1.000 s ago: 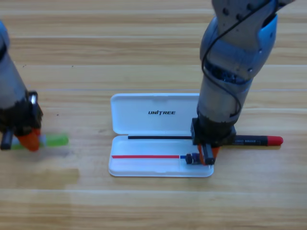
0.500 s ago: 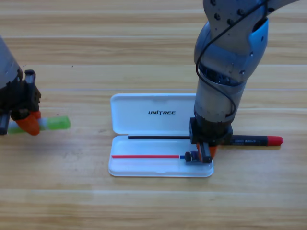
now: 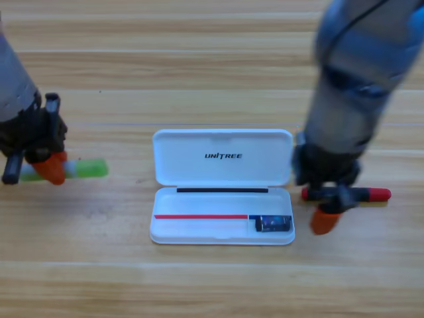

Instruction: Clean up eraser and pencils

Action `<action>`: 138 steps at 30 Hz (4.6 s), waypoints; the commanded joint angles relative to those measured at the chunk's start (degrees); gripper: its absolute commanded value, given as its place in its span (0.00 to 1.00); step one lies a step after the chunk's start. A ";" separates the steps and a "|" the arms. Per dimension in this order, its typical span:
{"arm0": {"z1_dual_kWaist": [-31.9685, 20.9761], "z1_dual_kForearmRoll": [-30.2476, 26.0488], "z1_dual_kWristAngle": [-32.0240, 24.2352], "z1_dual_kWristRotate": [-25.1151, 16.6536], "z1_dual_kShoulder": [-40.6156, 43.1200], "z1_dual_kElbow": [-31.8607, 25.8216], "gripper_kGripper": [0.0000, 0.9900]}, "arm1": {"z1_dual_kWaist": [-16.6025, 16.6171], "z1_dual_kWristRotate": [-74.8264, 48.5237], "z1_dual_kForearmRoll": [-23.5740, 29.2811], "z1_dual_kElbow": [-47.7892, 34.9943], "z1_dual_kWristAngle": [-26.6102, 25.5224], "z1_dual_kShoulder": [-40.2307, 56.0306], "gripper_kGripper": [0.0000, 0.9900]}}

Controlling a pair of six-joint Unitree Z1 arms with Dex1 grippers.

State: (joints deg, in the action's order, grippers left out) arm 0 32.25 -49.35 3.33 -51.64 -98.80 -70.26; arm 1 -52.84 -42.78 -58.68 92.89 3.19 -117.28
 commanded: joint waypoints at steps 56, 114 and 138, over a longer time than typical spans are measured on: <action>21.01 -4.62 -2.19 13.15 -27.94 -22.99 0.00 | 18.38 -15.31 1.20 2.56 -4.42 -12.18 0.00; -0.26 -7.52 -9.66 -0.21 -10.10 -10.07 1.00 | 0.19 -4.50 -8.38 29.98 -6.88 -24.31 0.00; -0.26 -7.43 -9.92 -0.04 -11.68 -9.80 1.00 | -1.83 0.77 -8.55 25.32 -15.23 -7.35 0.97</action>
State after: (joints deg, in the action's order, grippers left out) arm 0 32.85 -57.32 -5.82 -51.30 -107.82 -81.39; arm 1 -52.03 -43.18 -66.43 122.61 -6.57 -135.47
